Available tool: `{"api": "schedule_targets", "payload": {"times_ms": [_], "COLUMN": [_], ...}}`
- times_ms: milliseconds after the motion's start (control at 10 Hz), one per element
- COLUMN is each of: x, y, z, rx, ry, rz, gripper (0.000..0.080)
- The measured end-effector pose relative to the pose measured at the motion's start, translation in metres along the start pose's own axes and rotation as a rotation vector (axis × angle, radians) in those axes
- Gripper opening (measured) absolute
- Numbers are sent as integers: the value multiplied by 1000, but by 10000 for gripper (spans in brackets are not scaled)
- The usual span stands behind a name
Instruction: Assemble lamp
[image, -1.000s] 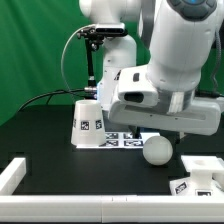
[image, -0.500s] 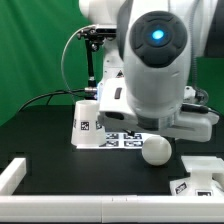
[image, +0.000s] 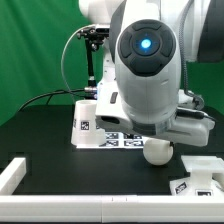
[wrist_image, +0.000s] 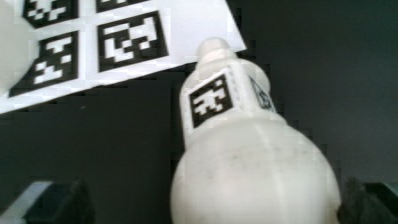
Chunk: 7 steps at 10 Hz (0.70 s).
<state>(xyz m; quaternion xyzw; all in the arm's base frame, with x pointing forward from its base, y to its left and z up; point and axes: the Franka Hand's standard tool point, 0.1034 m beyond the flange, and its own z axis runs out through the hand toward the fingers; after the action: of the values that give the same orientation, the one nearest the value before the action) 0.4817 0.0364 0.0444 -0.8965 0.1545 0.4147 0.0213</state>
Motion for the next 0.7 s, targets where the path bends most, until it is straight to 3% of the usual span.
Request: {"api": "schedule_targets", "payload": {"times_ms": [200,700], "x": [-1,8], "y": [-6,-4], "z": [4,27], "rx": [15,12], "ry": [-6,16], "rz": [34,45], "gripper": [699,699]}}
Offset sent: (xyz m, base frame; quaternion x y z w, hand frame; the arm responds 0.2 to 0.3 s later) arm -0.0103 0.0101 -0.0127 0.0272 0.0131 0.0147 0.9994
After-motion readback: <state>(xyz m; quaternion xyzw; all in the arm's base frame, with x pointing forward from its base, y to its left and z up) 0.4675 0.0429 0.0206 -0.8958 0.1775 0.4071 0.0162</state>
